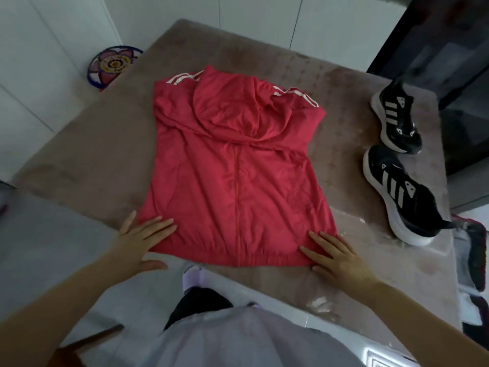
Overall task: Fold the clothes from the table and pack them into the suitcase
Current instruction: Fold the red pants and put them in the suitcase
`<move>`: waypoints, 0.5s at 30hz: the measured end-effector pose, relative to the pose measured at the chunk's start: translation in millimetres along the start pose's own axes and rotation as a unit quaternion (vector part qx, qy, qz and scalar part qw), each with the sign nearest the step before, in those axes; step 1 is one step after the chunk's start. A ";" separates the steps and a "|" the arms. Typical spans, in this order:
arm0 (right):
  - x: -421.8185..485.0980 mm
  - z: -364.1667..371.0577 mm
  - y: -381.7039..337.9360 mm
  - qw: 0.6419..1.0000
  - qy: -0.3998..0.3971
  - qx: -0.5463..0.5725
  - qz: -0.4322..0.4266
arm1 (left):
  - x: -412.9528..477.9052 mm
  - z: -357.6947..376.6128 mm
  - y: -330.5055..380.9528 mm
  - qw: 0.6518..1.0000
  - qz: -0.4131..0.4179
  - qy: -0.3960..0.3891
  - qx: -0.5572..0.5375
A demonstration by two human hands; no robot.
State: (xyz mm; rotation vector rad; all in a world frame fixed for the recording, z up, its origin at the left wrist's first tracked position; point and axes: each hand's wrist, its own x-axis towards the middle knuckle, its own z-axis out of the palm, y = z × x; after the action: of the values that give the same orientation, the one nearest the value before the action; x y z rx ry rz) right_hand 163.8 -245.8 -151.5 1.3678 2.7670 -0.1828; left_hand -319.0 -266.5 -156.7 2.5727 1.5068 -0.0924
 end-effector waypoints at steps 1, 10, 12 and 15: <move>0.6 -4.0 1.1 1.000 -0.003 -0.002 -0.006 | -2.1 -0.7 0.3 1.000 0.003 -0.010 0.022; 15.4 -18.8 24.3 0.990 -0.073 -0.010 -0.120 | 13.0 -27.5 -14.7 0.994 0.062 0.076 0.042; 15.7 -21.3 26.0 0.988 -0.071 0.006 -0.136 | 11.1 -33.6 -16.3 0.993 0.071 0.081 0.038; 13.9 -20.9 24.5 0.990 -0.063 0.060 -0.114 | 11.4 -44.1 -17.8 0.999 0.038 0.030 0.002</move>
State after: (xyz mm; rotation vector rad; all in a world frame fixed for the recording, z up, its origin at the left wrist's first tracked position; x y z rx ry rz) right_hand 175.1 -217.4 -134.2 1.0155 2.8388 -0.4362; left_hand -330.1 -240.7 -116.5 2.6552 1.4281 -0.0083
